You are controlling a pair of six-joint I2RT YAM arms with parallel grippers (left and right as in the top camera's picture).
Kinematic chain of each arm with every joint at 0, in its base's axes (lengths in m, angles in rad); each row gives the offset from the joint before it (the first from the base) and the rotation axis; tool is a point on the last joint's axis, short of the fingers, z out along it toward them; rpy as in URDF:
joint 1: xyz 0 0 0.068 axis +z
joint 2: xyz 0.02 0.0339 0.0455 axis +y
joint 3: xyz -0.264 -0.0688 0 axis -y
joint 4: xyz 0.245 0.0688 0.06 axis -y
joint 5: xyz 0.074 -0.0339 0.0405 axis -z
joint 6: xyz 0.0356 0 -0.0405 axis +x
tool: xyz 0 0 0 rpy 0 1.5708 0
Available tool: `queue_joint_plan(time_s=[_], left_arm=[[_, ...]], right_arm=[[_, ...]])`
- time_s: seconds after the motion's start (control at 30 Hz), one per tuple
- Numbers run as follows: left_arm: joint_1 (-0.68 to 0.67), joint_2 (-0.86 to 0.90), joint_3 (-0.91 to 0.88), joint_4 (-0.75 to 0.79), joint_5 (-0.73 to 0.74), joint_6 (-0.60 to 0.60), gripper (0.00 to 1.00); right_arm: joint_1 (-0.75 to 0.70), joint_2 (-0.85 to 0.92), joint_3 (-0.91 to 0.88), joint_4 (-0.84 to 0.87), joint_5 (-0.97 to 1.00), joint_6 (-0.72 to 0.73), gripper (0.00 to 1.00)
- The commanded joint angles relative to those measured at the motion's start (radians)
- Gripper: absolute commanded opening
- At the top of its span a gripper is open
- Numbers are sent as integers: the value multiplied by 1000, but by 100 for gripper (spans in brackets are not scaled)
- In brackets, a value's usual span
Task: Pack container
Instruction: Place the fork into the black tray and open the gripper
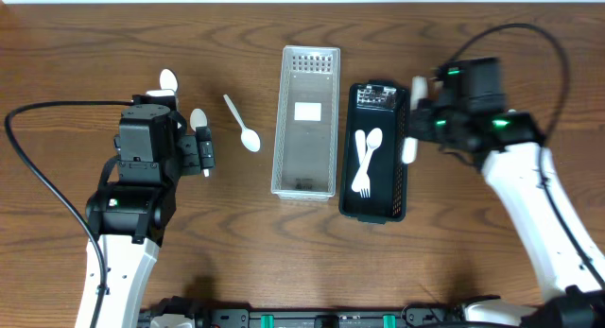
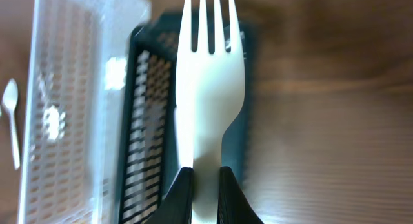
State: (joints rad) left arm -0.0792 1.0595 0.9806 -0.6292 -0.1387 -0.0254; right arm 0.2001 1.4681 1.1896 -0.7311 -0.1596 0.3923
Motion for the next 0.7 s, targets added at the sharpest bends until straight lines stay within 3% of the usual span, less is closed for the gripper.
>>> queue_joint_plan(time_s=[0.0,0.23,0.4,0.47,0.53,0.57,0.6,0.67], left_arm=[[5,-1,22,-3,-12,6,98],[5,-1,22,-3,-12,6,98],[5,-1,22,-3,-12,7,98],[5,-1,22,-3,-12,6,98],[5,-1,22,-3,-12,6,98],[5,-1,22,-3,-12,6,98],[5,-1,22,-3,-12,6,98],[5,-1,22,-3,-12,6,98]], right_arm=[[114,72,-16,2,127,135,1],[245,227,-16,103,200,197,1],[258,274,-16,124,216,247,2],[253,272,-15,135,219,245,7],[245,258,-12,137,224,215,19],[241,248,-11,137,230,192,30],[237,232,-10,136,243,160,48],[223,185,-3,126,300,97,64]])
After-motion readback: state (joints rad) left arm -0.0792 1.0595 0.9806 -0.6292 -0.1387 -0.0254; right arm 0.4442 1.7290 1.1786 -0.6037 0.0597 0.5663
